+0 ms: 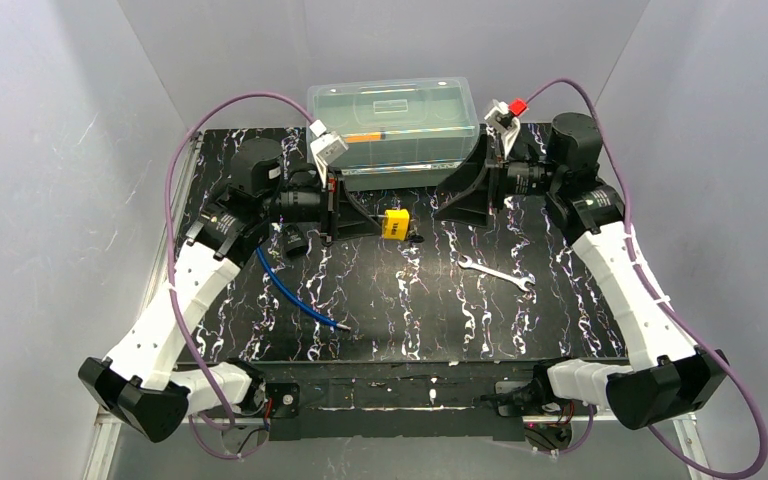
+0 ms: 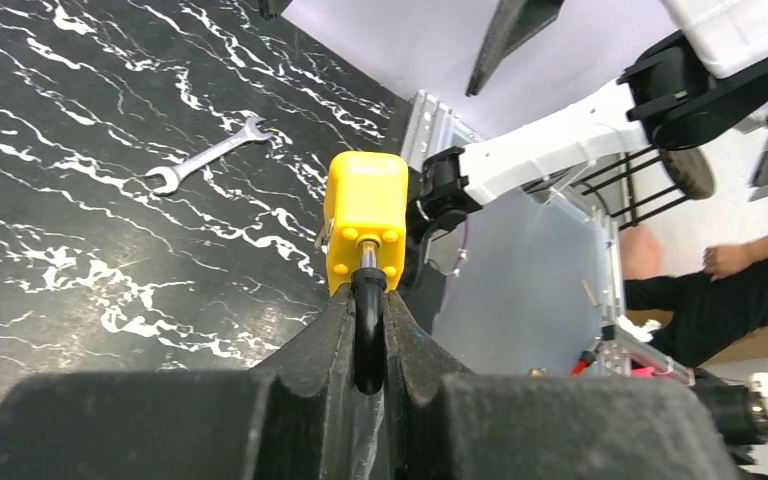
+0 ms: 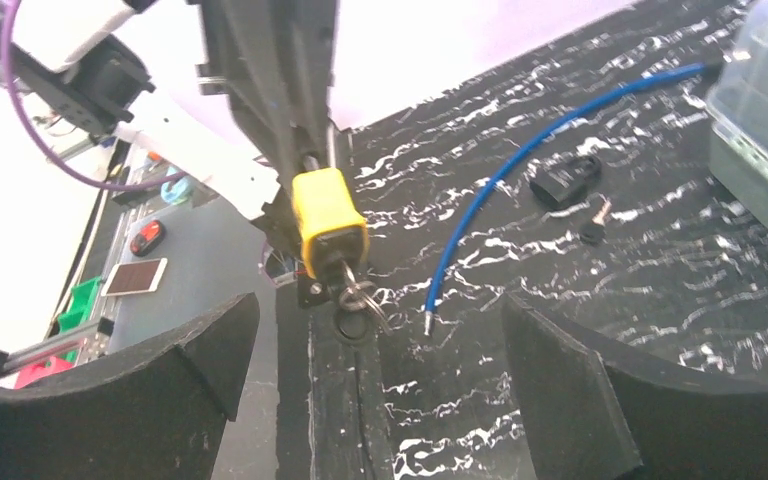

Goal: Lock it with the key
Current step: Lock the lock.

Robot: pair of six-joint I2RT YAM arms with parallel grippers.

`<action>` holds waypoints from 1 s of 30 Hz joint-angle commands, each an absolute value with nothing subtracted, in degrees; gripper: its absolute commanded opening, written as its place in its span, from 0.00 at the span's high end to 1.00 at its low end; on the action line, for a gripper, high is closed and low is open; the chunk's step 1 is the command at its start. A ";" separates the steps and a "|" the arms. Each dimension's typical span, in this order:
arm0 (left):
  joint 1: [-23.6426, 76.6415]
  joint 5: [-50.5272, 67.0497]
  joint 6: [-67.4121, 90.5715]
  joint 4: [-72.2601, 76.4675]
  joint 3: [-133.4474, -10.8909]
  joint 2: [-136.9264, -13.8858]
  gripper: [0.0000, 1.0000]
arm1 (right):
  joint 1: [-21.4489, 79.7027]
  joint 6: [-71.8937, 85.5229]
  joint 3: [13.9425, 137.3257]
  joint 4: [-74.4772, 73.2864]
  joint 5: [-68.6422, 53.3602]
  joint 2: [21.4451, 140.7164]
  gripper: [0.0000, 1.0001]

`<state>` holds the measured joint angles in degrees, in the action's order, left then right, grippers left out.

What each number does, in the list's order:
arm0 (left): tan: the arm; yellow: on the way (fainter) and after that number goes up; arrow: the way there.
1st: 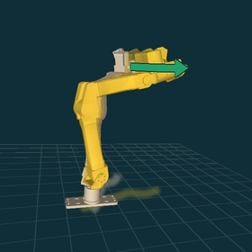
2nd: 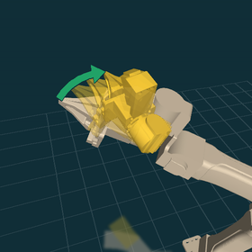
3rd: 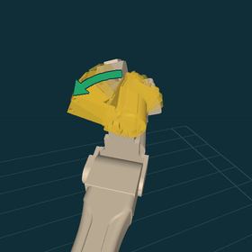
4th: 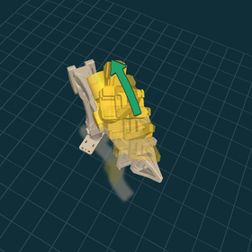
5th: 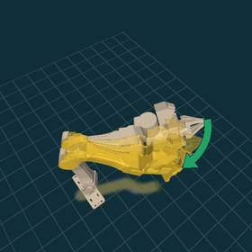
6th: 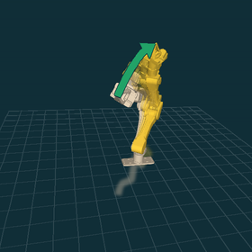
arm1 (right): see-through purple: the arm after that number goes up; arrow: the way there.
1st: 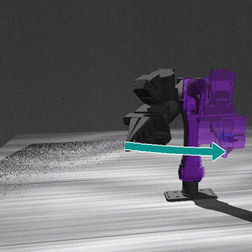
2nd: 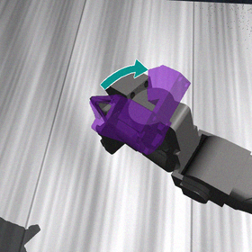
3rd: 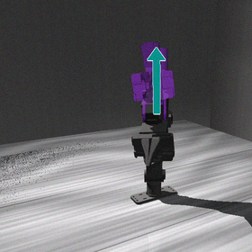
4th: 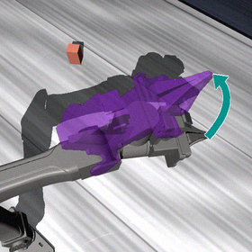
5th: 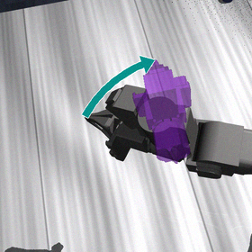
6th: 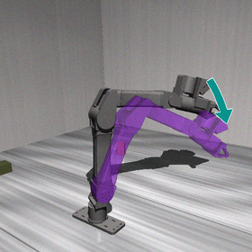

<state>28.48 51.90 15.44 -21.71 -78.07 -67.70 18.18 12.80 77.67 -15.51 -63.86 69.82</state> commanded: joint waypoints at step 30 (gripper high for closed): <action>24.63 58.49 37.89 3.45 -67.55 -63.86 1.00 | 33.93 30.71 70.37 12.48 -64.70 74.62 0.31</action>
<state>25.60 57.54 36.04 -1.13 -68.31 -65.78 33.85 25.46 71.15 5.03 -66.17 74.57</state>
